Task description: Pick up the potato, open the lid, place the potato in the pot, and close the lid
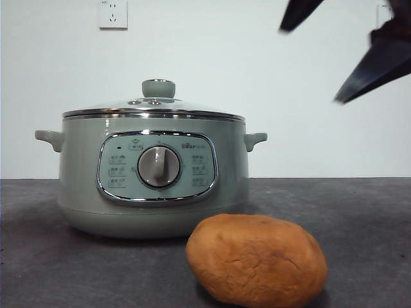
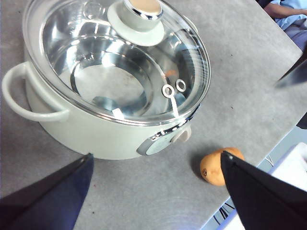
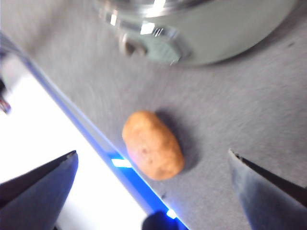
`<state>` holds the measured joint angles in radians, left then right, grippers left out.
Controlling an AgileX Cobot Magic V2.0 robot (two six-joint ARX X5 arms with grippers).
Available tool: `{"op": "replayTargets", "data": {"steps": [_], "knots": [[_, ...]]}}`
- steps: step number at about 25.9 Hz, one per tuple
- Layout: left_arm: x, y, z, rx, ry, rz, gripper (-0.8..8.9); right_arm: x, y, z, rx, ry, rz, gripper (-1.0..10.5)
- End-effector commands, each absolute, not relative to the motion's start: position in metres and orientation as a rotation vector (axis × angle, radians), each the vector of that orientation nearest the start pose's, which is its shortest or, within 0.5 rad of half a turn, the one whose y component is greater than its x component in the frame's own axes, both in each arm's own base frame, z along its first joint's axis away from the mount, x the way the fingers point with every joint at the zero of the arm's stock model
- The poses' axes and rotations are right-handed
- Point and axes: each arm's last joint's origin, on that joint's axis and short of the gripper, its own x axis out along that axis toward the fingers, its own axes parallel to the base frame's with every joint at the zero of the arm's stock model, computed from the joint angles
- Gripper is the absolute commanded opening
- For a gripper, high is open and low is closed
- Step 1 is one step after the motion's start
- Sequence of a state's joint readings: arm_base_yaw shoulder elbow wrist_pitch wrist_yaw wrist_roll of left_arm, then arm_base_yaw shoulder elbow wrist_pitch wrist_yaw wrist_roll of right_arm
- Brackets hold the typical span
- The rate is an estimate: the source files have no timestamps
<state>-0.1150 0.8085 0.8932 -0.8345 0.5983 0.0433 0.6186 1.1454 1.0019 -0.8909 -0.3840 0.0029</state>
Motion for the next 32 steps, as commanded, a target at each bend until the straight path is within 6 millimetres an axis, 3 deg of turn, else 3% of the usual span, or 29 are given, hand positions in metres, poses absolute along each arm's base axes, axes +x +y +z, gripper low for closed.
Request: {"op": "replayTargets", "data": {"steps": [1,9,13,19,28,29,32], "knots": [[0.14,-0.033,0.313,-0.133,0.727,-0.712,4.44,0.159,0.151,0.277,-0.246,1.094,0.927,7.3],[0.14,-0.033,0.312,-0.137,0.739,-0.711,4.44,0.149,0.196,0.243,-0.495,1.169,0.97,7.3],[0.139,-0.033,0.312,-0.137,0.739,-0.711,4.44,0.149,0.213,0.228,-0.538,1.177,0.99,7.3],[0.139,-0.033,0.312,-0.137,0.74,-0.711,4.44,0.155,0.23,0.207,-0.593,1.179,0.998,7.2],[0.141,-0.033,0.31,-0.13,0.75,-0.708,4.43,0.163,0.239,0.18,-0.665,1.229,0.942,7.1],[0.141,-0.033,0.31,-0.126,0.751,-0.71,4.42,0.164,0.24,0.178,-0.666,1.234,0.94,6.7],[0.147,-0.034,0.307,-0.119,0.761,-0.714,4.4,0.164,0.24,0.173,-0.678,1.261,0.936,1.1]]}}
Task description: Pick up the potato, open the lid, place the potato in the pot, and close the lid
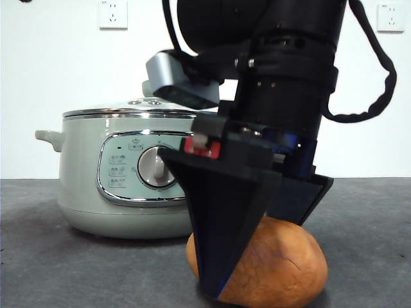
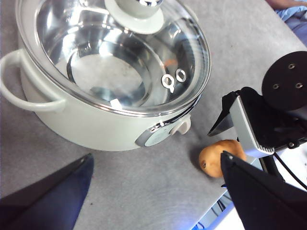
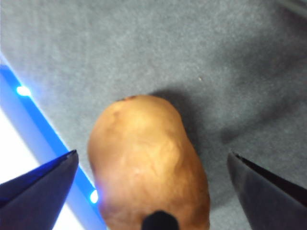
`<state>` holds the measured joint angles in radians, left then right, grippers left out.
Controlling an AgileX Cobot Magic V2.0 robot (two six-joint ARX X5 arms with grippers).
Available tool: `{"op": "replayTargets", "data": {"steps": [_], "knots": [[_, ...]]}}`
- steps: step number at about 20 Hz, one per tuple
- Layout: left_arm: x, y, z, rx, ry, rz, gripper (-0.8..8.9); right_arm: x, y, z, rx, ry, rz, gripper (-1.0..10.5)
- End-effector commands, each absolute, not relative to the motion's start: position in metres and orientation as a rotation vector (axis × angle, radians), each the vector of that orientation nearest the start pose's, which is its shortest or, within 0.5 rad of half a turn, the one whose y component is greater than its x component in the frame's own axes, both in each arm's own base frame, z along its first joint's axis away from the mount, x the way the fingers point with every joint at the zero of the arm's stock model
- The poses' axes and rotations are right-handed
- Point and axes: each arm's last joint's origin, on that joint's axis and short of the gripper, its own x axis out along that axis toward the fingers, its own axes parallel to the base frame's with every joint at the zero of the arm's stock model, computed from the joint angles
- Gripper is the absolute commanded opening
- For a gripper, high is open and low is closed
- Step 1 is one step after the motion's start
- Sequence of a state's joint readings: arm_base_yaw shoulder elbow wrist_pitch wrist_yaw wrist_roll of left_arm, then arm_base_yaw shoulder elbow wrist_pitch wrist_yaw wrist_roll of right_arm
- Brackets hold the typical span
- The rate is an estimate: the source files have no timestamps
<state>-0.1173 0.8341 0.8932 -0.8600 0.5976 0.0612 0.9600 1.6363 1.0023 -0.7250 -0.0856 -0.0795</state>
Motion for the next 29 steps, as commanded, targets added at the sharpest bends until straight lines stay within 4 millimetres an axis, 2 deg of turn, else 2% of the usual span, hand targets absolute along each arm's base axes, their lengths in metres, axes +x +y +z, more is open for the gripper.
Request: {"op": "replayTargets", "data": {"steps": [1,4,7,11,16,22,25,29], "knots": [[0.151,-0.035,0.307,-0.119,0.753,-0.715,4.4,0.163,0.239,0.173,-0.689,1.269,0.942,-0.3],[0.167,-0.043,0.309,-0.133,0.756,-0.735,4.4,0.163,0.238,0.174,-0.695,1.266,0.94,-0.1],[0.184,-0.056,0.318,-0.084,0.769,-0.731,4.4,0.161,0.233,0.188,-0.677,1.23,0.891,-0.1],[0.212,-0.08,0.334,0.003,0.755,-0.722,4.4,0.151,0.218,0.222,-0.576,1.175,0.862,-0.1],[0.248,-0.115,0.347,0.086,0.756,-0.674,4.4,0.128,0.185,0.269,-0.358,1.125,0.781,0.0],[0.282,-0.149,0.332,0.139,0.72,-0.686,4.4,0.106,0.154,0.305,-0.168,1.011,0.77,0.0],[0.291,-0.159,0.324,0.17,0.705,-0.64,4.4,0.099,0.143,0.313,-0.141,0.983,0.777,0.0],[0.293,-0.166,0.319,0.188,0.699,-0.628,4.39,0.095,0.138,0.313,-0.15,0.998,0.771,0.0]]}}
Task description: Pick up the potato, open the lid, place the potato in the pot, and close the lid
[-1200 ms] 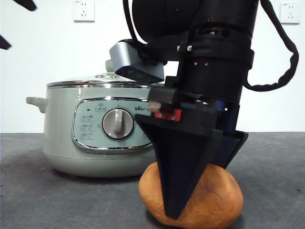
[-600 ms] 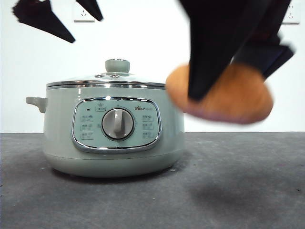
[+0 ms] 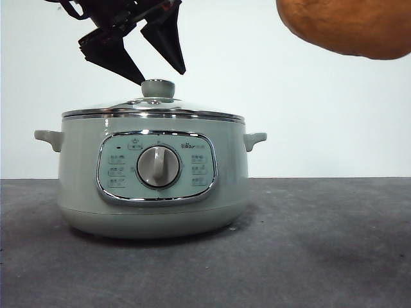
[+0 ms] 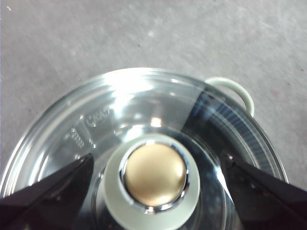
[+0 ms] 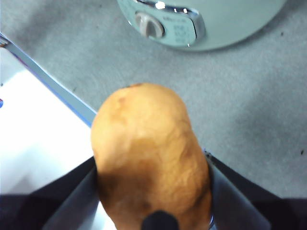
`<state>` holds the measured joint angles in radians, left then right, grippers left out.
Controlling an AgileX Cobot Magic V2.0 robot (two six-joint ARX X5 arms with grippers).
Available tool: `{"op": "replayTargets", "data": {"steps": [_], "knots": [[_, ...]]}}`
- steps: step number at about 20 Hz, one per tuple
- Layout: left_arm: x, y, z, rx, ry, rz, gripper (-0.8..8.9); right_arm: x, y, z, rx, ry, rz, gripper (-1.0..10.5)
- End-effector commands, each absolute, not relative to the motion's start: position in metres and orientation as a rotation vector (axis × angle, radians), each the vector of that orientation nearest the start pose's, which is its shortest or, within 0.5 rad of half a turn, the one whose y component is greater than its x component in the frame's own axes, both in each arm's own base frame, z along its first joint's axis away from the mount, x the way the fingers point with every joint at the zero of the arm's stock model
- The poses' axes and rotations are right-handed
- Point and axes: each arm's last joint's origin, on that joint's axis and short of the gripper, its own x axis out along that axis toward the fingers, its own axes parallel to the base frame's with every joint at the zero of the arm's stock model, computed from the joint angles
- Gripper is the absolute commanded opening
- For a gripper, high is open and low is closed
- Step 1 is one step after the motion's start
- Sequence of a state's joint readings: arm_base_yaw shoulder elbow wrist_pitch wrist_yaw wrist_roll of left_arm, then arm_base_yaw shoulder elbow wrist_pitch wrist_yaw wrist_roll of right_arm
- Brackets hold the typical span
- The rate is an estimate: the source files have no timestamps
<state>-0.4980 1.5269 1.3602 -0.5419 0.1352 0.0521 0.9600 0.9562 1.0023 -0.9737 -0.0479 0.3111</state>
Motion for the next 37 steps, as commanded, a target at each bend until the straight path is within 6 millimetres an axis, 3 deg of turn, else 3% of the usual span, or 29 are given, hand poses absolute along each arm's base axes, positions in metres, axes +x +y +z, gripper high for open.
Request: {"op": "replayTargets", "data": {"steps": [1,6,7,10,17,23,26,31,37], "knots": [[0.294,-0.168,0.316,0.191,0.709,-0.629,4.39,0.095,0.138,0.313,-0.153,1.004,0.769,0.0],[0.298,-0.171,0.304,0.206,0.77,-0.62,4.21,0.094,0.137,0.313,-0.159,1.012,0.765,0.0],[0.298,-0.171,0.304,0.214,0.767,-0.605,3.49,0.094,0.137,0.312,-0.161,1.012,0.763,0.0],[0.297,-0.173,0.304,0.23,0.759,-0.587,-0.18,0.094,0.137,0.312,-0.163,1.008,0.756,0.0],[0.29,-0.172,0.318,0.257,0.685,-0.508,-0.08,0.099,0.137,0.313,-0.166,0.952,0.654,0.0],[0.272,-0.158,0.35,0.259,0.569,-0.437,-0.08,0.118,0.166,0.315,-0.1,0.893,0.676,0.0],[0.265,-0.147,0.363,0.3,0.52,-0.402,-0.08,0.14,0.186,0.322,-0.101,0.909,0.65,0.0],[0.267,-0.114,0.376,0.301,0.476,-0.285,-0.08,0.201,0.224,0.336,-0.094,0.928,0.644,0.0],[0.284,-0.059,0.378,0.224,0.492,-0.145,-0.08,0.279,0.269,0.316,-0.071,0.993,0.654,0.0]]}}
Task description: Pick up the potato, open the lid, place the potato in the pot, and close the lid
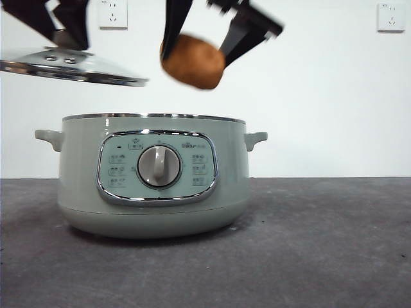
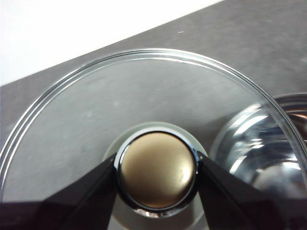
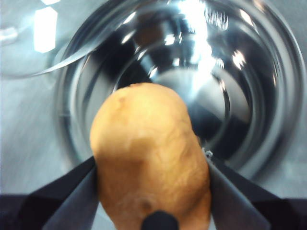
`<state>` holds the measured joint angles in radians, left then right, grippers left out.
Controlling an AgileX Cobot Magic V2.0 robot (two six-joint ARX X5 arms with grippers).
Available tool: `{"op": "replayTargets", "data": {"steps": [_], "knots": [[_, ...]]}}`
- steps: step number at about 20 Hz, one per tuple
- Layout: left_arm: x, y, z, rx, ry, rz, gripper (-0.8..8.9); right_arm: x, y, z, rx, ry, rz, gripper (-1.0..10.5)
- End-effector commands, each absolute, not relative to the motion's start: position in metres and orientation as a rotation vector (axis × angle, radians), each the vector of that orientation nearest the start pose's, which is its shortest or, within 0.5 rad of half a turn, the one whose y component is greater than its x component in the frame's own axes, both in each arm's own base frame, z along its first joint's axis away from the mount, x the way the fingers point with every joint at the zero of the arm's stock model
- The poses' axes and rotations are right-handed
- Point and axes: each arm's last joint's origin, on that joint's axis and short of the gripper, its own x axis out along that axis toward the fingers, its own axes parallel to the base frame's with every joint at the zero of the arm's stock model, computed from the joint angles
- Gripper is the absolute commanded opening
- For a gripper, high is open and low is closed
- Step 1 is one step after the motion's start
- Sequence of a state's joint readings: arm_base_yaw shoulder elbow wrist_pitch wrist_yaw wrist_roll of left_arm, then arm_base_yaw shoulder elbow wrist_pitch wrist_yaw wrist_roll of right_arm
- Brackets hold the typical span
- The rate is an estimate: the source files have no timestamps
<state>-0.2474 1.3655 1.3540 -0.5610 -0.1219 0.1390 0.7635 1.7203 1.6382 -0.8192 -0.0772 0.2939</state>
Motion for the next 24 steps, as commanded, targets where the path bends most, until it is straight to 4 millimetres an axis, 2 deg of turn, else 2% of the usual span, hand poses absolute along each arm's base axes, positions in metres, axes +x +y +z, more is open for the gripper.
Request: {"op": "replayTargets", "data": {"steps": [1,4,7,9,12,13,16,17,19,20,24], "knots": [[0.285,-0.051,0.378,0.208,0.493,-0.126,-0.08,0.29,0.277,0.309,-0.083,1.001,0.653,0.0],[0.288,-0.03,0.378,0.159,0.495,-0.071,-0.08,0.313,0.3,0.284,-0.131,1.027,0.663,0.0],[0.29,-0.016,0.378,0.115,0.498,-0.056,-0.08,0.326,0.314,0.255,-0.169,1.069,0.662,0.0],[0.29,-0.011,0.378,0.11,0.502,-0.045,-0.08,0.331,0.318,0.237,-0.184,1.109,0.649,0.0],[0.289,-0.01,0.377,0.109,0.511,-0.043,-0.08,0.333,0.32,0.226,-0.196,1.136,0.643,0.1],[0.289,-0.01,0.377,0.109,0.513,-0.043,-0.08,0.333,0.32,0.226,-0.197,1.136,0.643,0.5],[0.289,-0.01,0.377,0.109,0.514,-0.044,-0.08,0.331,0.321,0.226,-0.199,1.136,0.647,5.1],[0.289,-0.01,0.377,0.108,0.515,-0.046,-0.08,0.331,0.321,0.226,-0.201,1.138,0.648,6.1],[0.289,-0.011,0.377,0.093,0.516,-0.065,-0.08,0.329,0.322,0.23,-0.184,1.143,0.693,6.1],[0.289,-0.011,0.376,0.091,0.519,-0.065,-0.08,0.327,0.32,0.239,-0.178,1.132,0.699,6.3],[0.288,-0.013,0.374,0.048,0.543,-0.117,-0.08,0.307,0.303,0.3,-0.177,1.032,0.687,6.4]]}}
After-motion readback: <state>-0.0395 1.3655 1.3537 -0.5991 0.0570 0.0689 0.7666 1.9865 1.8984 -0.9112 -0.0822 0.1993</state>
